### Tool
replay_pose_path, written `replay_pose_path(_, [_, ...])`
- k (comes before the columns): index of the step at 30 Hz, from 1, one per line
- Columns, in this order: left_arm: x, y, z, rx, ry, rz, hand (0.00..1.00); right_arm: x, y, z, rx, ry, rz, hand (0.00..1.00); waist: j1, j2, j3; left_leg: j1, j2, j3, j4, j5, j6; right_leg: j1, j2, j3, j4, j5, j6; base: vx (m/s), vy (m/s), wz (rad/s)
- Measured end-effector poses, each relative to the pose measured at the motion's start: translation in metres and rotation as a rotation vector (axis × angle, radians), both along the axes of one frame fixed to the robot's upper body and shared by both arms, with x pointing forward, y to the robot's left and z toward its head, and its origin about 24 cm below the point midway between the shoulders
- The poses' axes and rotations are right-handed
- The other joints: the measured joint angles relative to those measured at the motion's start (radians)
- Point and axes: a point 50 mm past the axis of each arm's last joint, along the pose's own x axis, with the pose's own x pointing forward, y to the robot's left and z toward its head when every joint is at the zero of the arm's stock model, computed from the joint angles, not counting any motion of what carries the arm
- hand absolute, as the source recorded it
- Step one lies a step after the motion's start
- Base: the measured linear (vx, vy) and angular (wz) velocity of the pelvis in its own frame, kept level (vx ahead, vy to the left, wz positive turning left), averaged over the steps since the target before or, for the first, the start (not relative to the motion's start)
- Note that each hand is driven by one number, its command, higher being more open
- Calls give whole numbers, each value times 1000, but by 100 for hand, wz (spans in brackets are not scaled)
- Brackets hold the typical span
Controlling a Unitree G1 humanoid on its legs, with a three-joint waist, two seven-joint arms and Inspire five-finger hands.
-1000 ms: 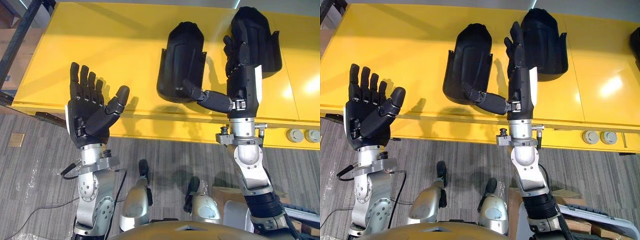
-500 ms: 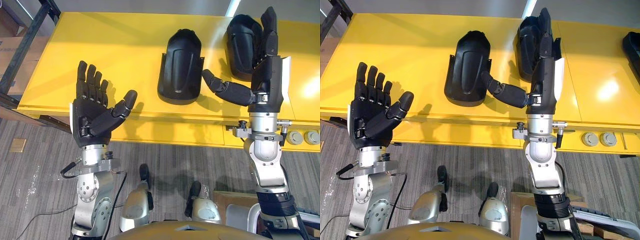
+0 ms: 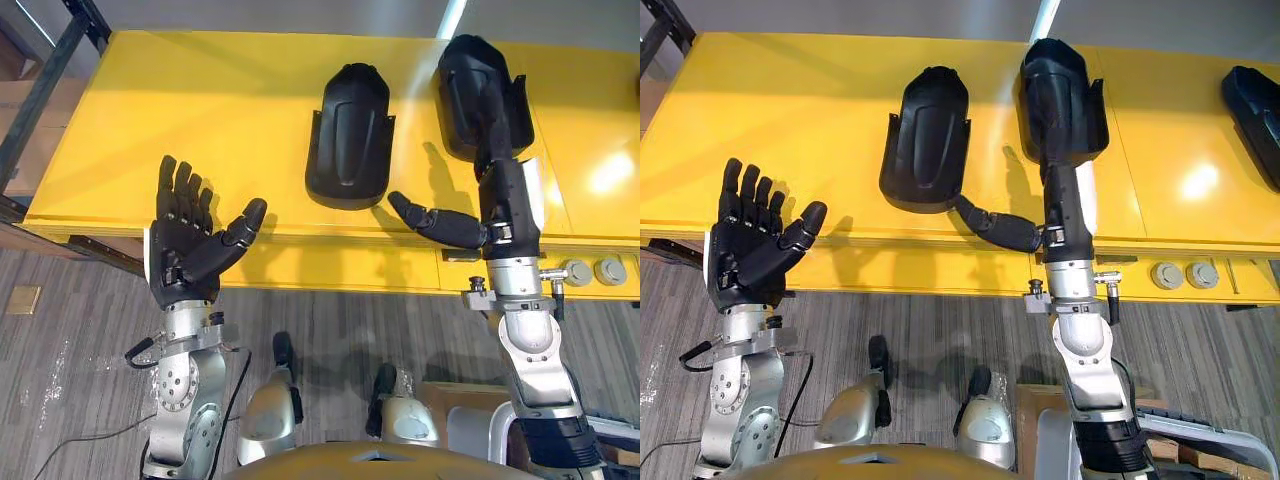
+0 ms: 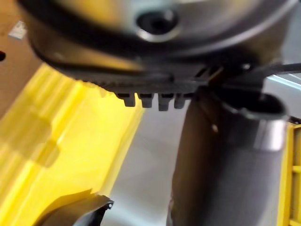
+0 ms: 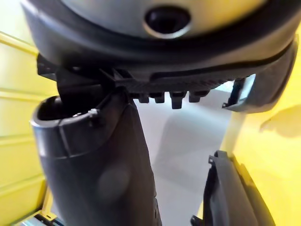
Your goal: Walk over and take three plastic housings, then place them on the shelf
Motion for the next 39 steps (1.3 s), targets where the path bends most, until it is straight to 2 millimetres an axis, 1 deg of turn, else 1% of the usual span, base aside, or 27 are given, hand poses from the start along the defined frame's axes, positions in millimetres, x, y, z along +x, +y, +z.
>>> replay_pose_path(3, [0,0,-1,0,3,2,100,-6,4,0,-35,15,53,100,-1,0,0,3,9,1,1,3,-3,2,9,0,4,7,-3,35,-45,-1])
replay_pose_path(5, [-1,0,-1,0,7,3,100,-7,7,-1,-62,28,96,100,-3,-1,0,11,12,0,3,10,-4,5,10,2,18,2,-10,45,-37,1])
replay_pose_path(8, [-2,1,-2,1,13,4,100,-7,12,-3,-76,54,165,100,-9,-1,-1,21,14,7,1,1,-11,12,10,11,19,-1,-11,19,-21,-7])
replay_pose_path(12, [-3,2,-11,3,54,11,100,-9,25,-9,-82,82,234,100,-13,0,0,24,14,19,1,-9,-7,11,10,25,20,-8,-4,-23,3,-8])
replay_pose_path(14, [-1,1,-16,2,77,7,100,-8,33,-10,-89,83,265,100,-13,1,1,14,15,19,4,-8,-5,-7,8,25,37,-20,-2,-12,-4,2])
replay_pose_path(15, [0,0,-18,2,83,6,100,-6,37,-9,-123,73,270,100,-12,2,1,3,17,17,8,-6,-4,-22,7,26,52,-25,-3,-20,-9,6])
replay_pose_path(19, [10,-4,-10,-4,41,-1,100,6,46,-3,-234,-5,211,100,6,7,14,-33,24,-1,56,-4,-5,-54,4,21,105,-40,-17,-8,-24,9])
replay_pose_path(23, [11,-5,-9,-9,40,3,100,10,53,7,-310,-132,111,100,13,19,38,-36,25,-17,58,-9,-8,-65,-2,11,158,-75,-21,-24,-32,12])
replay_pose_path(24, [11,-5,-8,-10,39,3,100,10,54,10,-322,-169,80,100,13,23,46,-37,26,-20,62,-9,-8,-69,-3,10,172,-89,-17,-28,-29,7])
replay_pose_path(25, [11,-5,-8,-10,38,3,100,10,54,11,-329,-185,64,100,13,25,47,-40,26,-21,64,-9,-8,-73,-4,10,177,-96,-22,-26,-30,4])
replay_pose_path(28, [12,-6,-5,7,16,9,100,12,55,21,-329,-287,-16,100,12,36,58,-61,29,-20,71,-8,-6,-101,-4,13,190,-99,-25,0,0,0])
replay_pose_path(30, [12,-7,-4,19,9,12,100,13,54,24,-324,-328,-60,100,11,37,59,-70,29,-22,73,-2,0,-110,-5,12,196,-95,-24,19,-9,2])
replay_pose_path(32, [13,-7,-3,15,7,17,100,17,54,25,-336,-352,-88,100,10,37,59,-69,26,-24,73,2,-6,-114,-9,12,209,-97,-28,42,-18,4])
replay_pose_path(35, [12,-7,-1,44,1,50,100,19,56,28,-358,-380,-99,100,11,37,63,-70,26,-29,73,3,-7,-115,-10,7,216,-103,-29,31,-24,5])
replay_pose_path(39, [8,-4,9,54,-93,101,100,21,56,31,-375,-395,-118,100,12,39,93,-70,26,-43,73,-1,-5,-118,-14,-4,244,-125,-32,7,-22,9])
